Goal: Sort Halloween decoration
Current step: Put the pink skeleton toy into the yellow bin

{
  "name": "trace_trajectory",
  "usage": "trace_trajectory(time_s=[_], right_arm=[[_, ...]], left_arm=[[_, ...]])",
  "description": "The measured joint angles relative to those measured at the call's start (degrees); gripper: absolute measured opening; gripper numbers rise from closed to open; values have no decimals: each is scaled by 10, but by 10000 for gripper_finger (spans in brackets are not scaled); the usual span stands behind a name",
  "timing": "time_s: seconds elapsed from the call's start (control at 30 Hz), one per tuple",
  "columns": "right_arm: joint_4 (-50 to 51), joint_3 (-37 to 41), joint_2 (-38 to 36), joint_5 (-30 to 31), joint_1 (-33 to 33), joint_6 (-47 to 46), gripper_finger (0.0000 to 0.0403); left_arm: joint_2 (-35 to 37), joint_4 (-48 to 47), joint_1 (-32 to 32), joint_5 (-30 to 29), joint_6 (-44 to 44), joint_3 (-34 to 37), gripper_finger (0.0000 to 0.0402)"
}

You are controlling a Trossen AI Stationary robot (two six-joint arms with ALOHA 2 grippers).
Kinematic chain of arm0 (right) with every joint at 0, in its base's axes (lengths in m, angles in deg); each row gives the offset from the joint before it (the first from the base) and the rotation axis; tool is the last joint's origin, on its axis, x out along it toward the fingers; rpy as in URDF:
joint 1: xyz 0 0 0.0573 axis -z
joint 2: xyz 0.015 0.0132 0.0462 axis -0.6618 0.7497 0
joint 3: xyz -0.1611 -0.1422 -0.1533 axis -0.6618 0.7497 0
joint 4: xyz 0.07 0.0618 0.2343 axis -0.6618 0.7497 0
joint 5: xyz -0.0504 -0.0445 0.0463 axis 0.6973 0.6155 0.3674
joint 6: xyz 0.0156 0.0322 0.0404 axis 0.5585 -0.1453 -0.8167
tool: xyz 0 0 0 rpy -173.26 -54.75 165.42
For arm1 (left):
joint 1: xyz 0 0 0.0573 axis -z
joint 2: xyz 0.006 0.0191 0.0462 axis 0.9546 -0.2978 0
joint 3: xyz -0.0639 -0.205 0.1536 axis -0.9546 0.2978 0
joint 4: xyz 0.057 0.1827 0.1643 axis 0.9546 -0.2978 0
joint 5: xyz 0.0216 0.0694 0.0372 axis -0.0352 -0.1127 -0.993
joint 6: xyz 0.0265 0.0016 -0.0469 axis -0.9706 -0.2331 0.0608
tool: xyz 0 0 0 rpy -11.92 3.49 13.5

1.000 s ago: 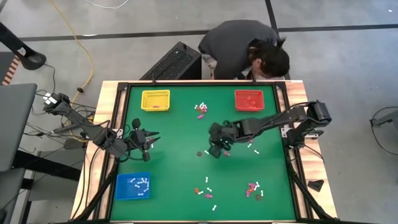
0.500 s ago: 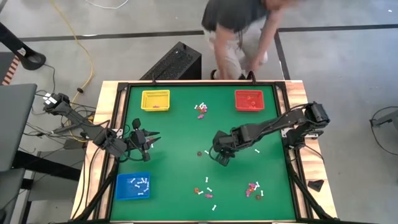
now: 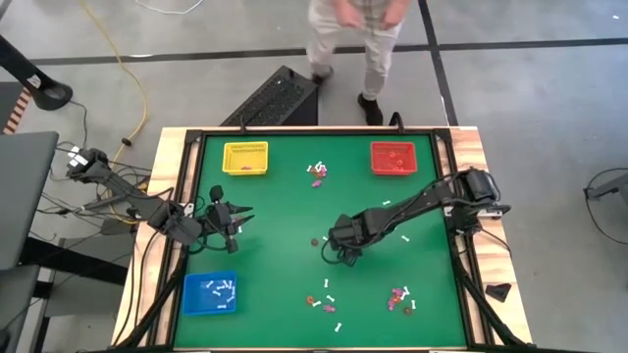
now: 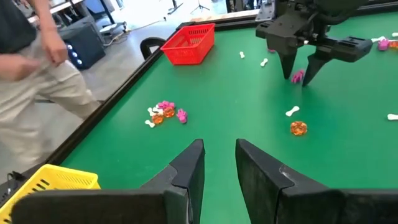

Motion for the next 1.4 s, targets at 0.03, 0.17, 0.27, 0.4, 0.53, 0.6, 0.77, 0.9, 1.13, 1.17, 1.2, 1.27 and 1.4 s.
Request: trace_trajectory(time_s=[0.03, 0.17, 0.27, 0.4, 0.53, 0.6, 0.77, 0.9, 1.13, 1.17, 1.2, 1.27, 1.4], right_arm=[[2, 0, 0, 1, 0, -1, 218], [9, 0, -4, 2, -1, -11, 209], [28, 1, -11, 2, 0, -20, 200], [50, 1, -11, 1, -1, -35, 176], [47, 1, -8, 0, -2, -35, 135], [41, 1, -8, 0, -3, -35, 115], [40, 1, -8, 0, -6, -31, 76], [32, 1, -12, 2, -6, -25, 64], [6, -37, -12, 22, 1, 30, 59], [-6, -45, -12, 27, 4, 41, 59], [-19, -52, -12, 31, 6, 53, 58], [-56, -63, -12, 31, 12, 82, 57], [-105, -76, -13, 30, 27, 125, 52]], left_arm=[[0, 0, -2, 3, 0, 0, 81], [0, 0, -9, 9, 0, 0, 81], [0, -2, -12, 10, 1, 0, 81], [0, -2, -12, 10, 1, 0, 81], [0, -2, -12, 10, 1, 0, 81], [0, -2, -12, 10, 2, 0, 81], [0, -2, -11, 10, 2, 0, 81], [0, -2, -11, 10, 2, 0, 81], [0, -2, -11, 11, 3, 0, 81], [0, -2, -11, 11, 3, 0, 81], [0, -2, -11, 11, 4, 0, 81], [0, -2, -11, 11, 4, 0, 81], [0, -2, -11, 11, 4, 0, 81]])
